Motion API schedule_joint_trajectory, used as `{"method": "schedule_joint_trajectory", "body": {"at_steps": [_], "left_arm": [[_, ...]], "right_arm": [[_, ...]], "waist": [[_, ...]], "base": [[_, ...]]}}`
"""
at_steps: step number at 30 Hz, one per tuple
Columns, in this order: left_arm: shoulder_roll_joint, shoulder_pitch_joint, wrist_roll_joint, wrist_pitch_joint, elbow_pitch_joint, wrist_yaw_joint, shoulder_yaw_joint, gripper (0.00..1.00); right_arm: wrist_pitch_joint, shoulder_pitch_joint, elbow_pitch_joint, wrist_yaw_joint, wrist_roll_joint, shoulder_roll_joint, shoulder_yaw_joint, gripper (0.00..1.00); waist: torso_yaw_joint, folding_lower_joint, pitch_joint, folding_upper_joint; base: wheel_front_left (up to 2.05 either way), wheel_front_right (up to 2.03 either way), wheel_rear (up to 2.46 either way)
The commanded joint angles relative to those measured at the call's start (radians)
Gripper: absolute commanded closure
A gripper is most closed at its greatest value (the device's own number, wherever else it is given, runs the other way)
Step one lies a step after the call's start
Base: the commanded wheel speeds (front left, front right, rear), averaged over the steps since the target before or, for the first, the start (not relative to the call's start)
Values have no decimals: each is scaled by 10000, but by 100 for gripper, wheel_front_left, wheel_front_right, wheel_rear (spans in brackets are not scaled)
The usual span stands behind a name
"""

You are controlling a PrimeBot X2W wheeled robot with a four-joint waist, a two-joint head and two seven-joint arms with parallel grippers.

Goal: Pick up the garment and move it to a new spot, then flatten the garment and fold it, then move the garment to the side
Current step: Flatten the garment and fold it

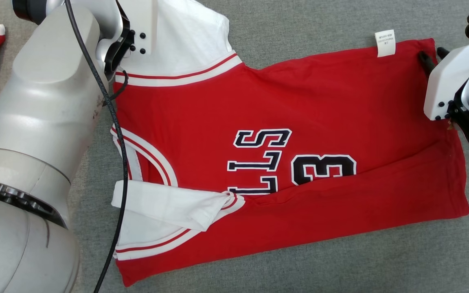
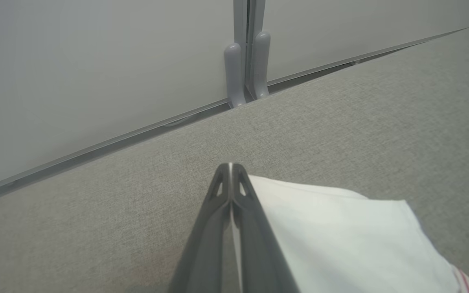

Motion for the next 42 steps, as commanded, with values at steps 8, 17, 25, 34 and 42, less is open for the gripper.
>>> {"method": "schedule_joint_trajectory", "body": {"at_steps": [8, 17, 25, 34, 42], "left_arm": [[193, -343, 87, -591, -228, -78, -44, 100], [537, -557, 74, -2291, -656, 28, 170, 100], [810, 303, -450, -2816, -1103, -417, 438, 100], [1762, 2503, -1070, -3135, -2924, -465, 642, 100], [3070, 5273, -1560, -2003, -7035, 941, 617, 100]], "right_arm": [[-819, -583, 456, -7, 235, -195, 188, 100], [-2285, -1336, 1035, -7, 92, -290, -416, 100], [-2846, -1081, 1389, -5, 823, -401, -216, 100], [-2605, 373, 746, -5, 2405, -1230, 456, 100], [-2136, 1423, -8, -7, 3109, -1751, 564, 100]], "waist": [[139, 0, 14, 0], [221, 0, -134, 0], [420, 0, -594, 0], [627, 0, -1287, 0], [824, 0, -1449, 0]], "base": [[0, 0, 0], [0, 0, 0], [0, 0, 0], [0, 0, 0], [0, 0, 0]]}}
